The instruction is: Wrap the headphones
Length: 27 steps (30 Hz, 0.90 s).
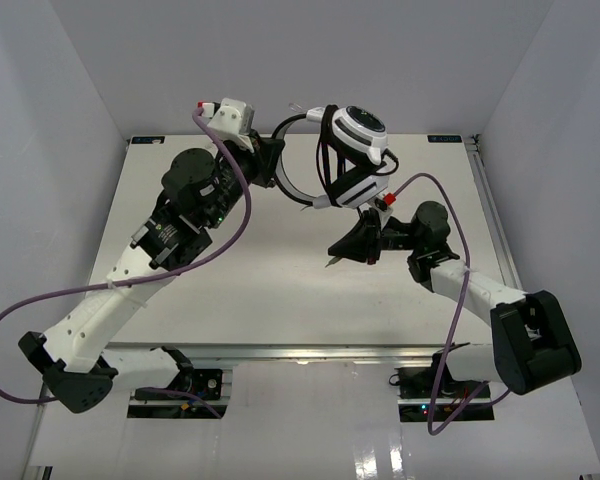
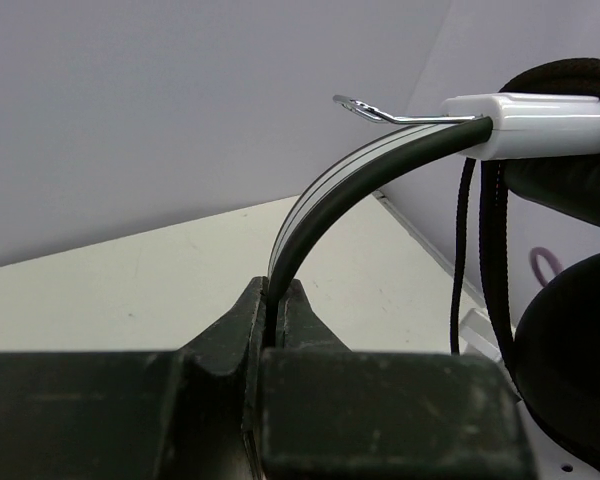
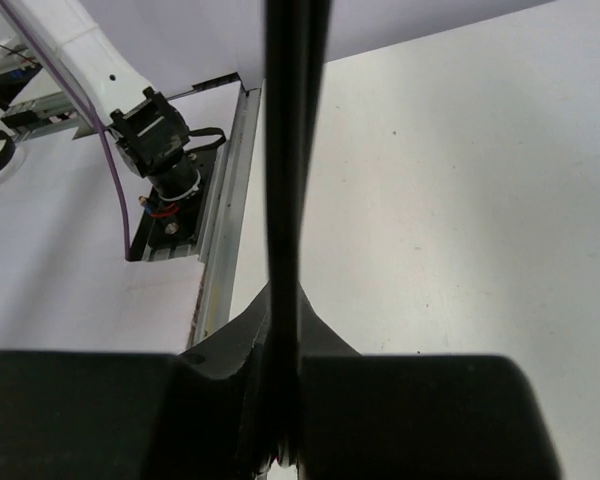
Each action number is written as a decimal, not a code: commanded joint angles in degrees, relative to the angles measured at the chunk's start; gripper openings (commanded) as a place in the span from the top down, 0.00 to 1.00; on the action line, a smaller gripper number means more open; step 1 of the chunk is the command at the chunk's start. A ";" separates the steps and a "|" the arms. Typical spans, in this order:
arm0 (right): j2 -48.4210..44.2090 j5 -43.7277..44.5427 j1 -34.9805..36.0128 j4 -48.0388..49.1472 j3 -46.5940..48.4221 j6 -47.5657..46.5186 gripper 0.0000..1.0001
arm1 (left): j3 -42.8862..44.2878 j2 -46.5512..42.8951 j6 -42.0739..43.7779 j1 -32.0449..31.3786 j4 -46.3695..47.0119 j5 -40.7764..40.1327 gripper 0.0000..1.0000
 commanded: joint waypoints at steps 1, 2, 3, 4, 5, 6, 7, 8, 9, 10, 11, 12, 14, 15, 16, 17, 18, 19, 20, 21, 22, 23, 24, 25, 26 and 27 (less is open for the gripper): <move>-2.33 2.97 0.08 -12.48 2.21 -8.08 0.92 | -0.69 -3.30 -4.83 2.37 6.23 -5.77 1.00; -2.62 3.84 0.08 -16.87 3.13 -10.51 0.92 | -0.65 -3.18 -5.55 3.21 5.61 -6.28 1.00; -3.19 5.70 0.08 -22.59 4.48 -14.20 0.92 | -0.74 -2.90 -6.81 4.50 4.88 -6.43 1.00; -3.88 8.00 0.10 -27.43 5.67 -17.37 0.92 | -1.17 -2.65 -8.35 5.91 4.36 -6.25 1.00; -4.63 10.62 0.13 -30.72 6.50 -19.44 0.92 | -1.99 -2.47 -10.11 7.36 4.19 -5.73 1.00; -5.39 13.23 0.17 -34.00 7.33 -21.52 0.92 | -2.81 -2.30 -11.86 8.80 4.01 -5.22 1.00; -6.05 15.51 0.22 -37.04 8.10 -23.27 0.92 | -3.99 -2.07 -13.93 10.47 4.25 -4.49 1.00; -6.65 17.61 0.36 -39.71 8.75 -24.77 0.92 | -5.06 -1.73 -15.84 11.90 4.52 -3.78 1.00; -7.16 19.74 0.68 -42.19 9.40 -26.29 0.92 | -5.93 -1.20 -17.63 12.91 4.91 -3.11 1.00; -7.64 22.33 1.09 -45.25 10.40 -28.41 0.92 | -6.93 -0.67 -19.76 13.97 5.50 -2.34 1.00; -8.00 25.68 1.60 -47.83 11.69 -30.33 0.92 | -7.52 -0.06 -20.43 14.41 5.96 -2.37 1.00; -8.36 29.12 2.13 -50.36 13.01 -32.23 0.92 | -8.05 0.56 -20.93 14.77 6.40 -2.50 1.00; -8.22 34.74 4.77 -57.19 15.12 -38.99 0.92 | -8.90 2.85 -21.47 14.89 6.93 -2.56 1.00; -7.88 38.49 6.18 -59.67 16.48 -41.73 0.92 | -9.15 3.81 -21.57 14.90 7.00 -2.62 1.00; -7.32 42.36 7.57 -61.25 17.70 -43.56 0.92 | -9.41 4.56 -21.79 14.90 7.09 -2.71 1.00; -6.91 45.18 8.59 -62.78 18.59 -45.40 0.92 | -9.65 5.26 -21.95 14.90 7.18 -2.77 1.00; -6.62 46.70 9.04 -64.56 19.04 -47.60 0.92 | -9.90 6.08 -21.98 14.90 7.15 -2.87 1.00; -5.65 51.64 10.51 -66.93 20.43 -50.45 0.92 | -10.28 7.27 -21.93 14.90 6.83 -3.22 1.00; -4.89 55.66 11.76 -68.42 21.35 -52.78 0.92 | -10.52 8.15 -21.53 14.90 6.59 -3.58 1.00; -4.14 59.82 13.03 -69.81 22.21 -55.05 0.92 | -10.76 9.01 -21.10 14.90 6.33 -3.95 1.00; -3.60 65.32 14.56 -70.21 22.38 -56.67 0.92 | -10.91 9.63 -20.34 14.98 5.95 -4.33 1.00; -3.29 70.29 15.30 -70.40 22.15 -59.42 0.92 | -11.24 10.67 -19.05 15.02 5.37 -4.88 1.00; -2.98 75.22 16.00 -70.57 21.89 -62.25 0.92 | -11.59 11.74 -17.72 15.07 4.77 -5.43 1.00; -3.10 78.93 17.11 -70.05 21.13 -64.78 0.92 | -12.02 12.65 -16.78 15.22 4.21 -5.50 1.00; -3.35 82.49 18.03 -69.18 20.17 -67.33 0.92 | -12.55 13.43 -16.00 15.37 3.70 -5.34 1.00; -3.81 86.01 18.44 -67.73 18.91 -69.99 0.92 | -13.28 13.97 -15.46 15.51 3.30 -4.81 1.00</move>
